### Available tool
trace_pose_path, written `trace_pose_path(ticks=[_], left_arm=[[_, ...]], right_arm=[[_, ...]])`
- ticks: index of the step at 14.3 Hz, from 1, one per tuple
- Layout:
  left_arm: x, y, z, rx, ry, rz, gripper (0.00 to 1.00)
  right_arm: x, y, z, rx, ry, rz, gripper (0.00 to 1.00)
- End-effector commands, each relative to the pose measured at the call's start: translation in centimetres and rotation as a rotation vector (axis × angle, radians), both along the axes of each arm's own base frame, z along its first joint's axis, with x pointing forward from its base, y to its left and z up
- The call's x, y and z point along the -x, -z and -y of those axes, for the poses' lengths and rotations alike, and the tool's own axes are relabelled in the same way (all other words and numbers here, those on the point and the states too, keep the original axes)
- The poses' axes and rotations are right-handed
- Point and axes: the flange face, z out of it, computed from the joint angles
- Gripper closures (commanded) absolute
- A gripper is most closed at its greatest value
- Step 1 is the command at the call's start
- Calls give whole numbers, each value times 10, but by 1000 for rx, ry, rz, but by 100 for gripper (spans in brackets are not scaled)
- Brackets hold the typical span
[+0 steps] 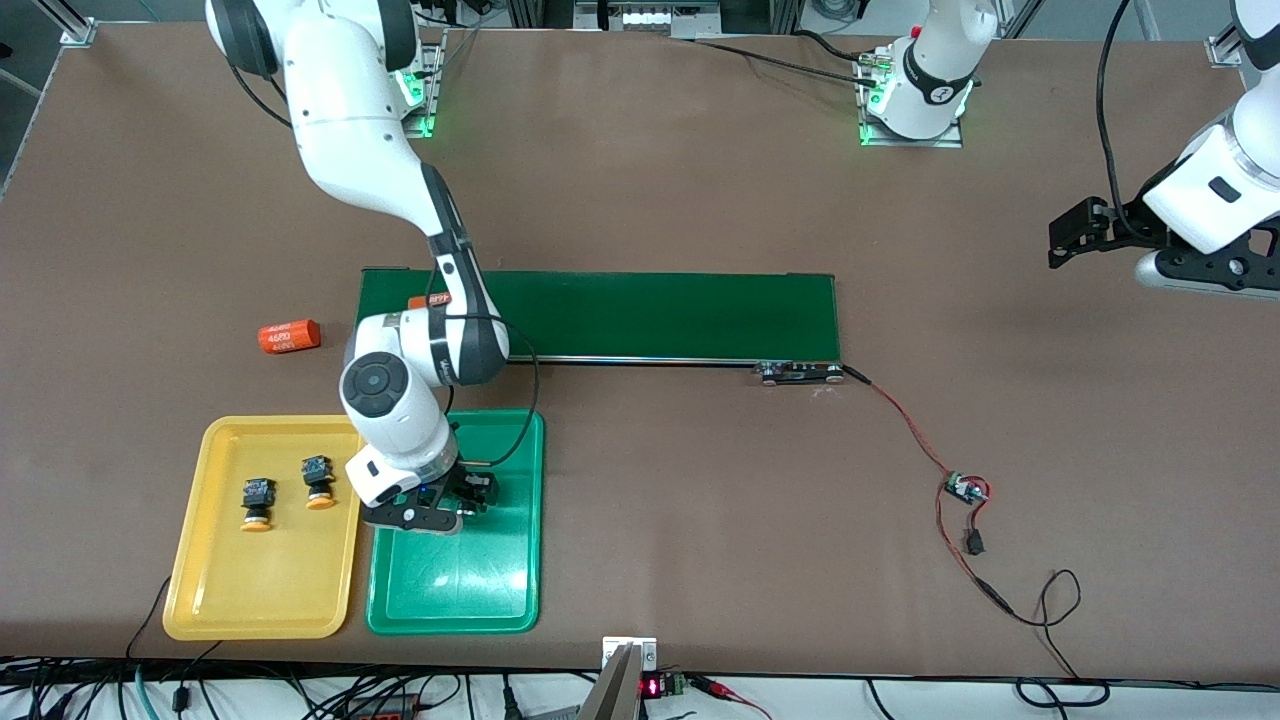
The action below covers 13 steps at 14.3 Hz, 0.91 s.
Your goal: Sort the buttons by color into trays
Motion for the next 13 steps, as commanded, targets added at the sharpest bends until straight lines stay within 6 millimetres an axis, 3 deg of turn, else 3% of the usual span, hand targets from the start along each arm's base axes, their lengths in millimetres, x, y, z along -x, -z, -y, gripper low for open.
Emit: trace_pose_path(ticks=[1,2,4,7,9,10,13], left_arm=[[-2,-6,0,-1,3,-3,0],[-2,-6,0,-1,3,-3,0],[-2,-6,0,-1,3,-3,0],[-2,-6,0,-1,3,-3,0],[-2,-6,0,0,1,-3,0],[-2,-6,0,0,1,-3,0],[-2,-6,0,0,1,-3,0]], right_arm=[[12,-89,24,-38,7,-107,0],[15,-121,42,-41,16,-123,0],[17,-154,69,-28,-17,-133,0],[14,-174,108,26,-99,-132,0],[19,-210,144,13,-128,-112,0],[26,-223,169,-25,-102,-150,0],[44,-248,212,-69,-92,-231,0]])
